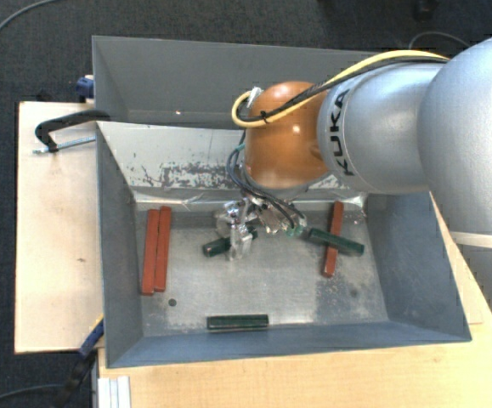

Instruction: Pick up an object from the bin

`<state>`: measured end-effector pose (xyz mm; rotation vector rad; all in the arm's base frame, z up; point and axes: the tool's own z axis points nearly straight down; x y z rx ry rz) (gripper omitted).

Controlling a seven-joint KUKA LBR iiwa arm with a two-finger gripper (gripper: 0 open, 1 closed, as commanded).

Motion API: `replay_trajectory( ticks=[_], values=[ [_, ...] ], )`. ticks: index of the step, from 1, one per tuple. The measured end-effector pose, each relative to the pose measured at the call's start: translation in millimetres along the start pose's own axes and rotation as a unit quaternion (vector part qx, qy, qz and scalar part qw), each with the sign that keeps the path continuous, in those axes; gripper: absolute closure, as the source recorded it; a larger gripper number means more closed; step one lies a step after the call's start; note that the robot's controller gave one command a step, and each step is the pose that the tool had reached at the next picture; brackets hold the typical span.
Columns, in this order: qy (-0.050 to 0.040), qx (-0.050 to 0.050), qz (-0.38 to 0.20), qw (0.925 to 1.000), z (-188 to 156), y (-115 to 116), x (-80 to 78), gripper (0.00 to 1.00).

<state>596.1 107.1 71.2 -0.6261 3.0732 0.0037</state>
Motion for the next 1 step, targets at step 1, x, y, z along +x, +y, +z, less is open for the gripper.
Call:
replay_trajectory(
  ticks=[1],
  values=[
    [-0.0048, 0.002, -0.015, 0.9999, -155.5, -15.9, 13.6, 1.0]
  ],
)
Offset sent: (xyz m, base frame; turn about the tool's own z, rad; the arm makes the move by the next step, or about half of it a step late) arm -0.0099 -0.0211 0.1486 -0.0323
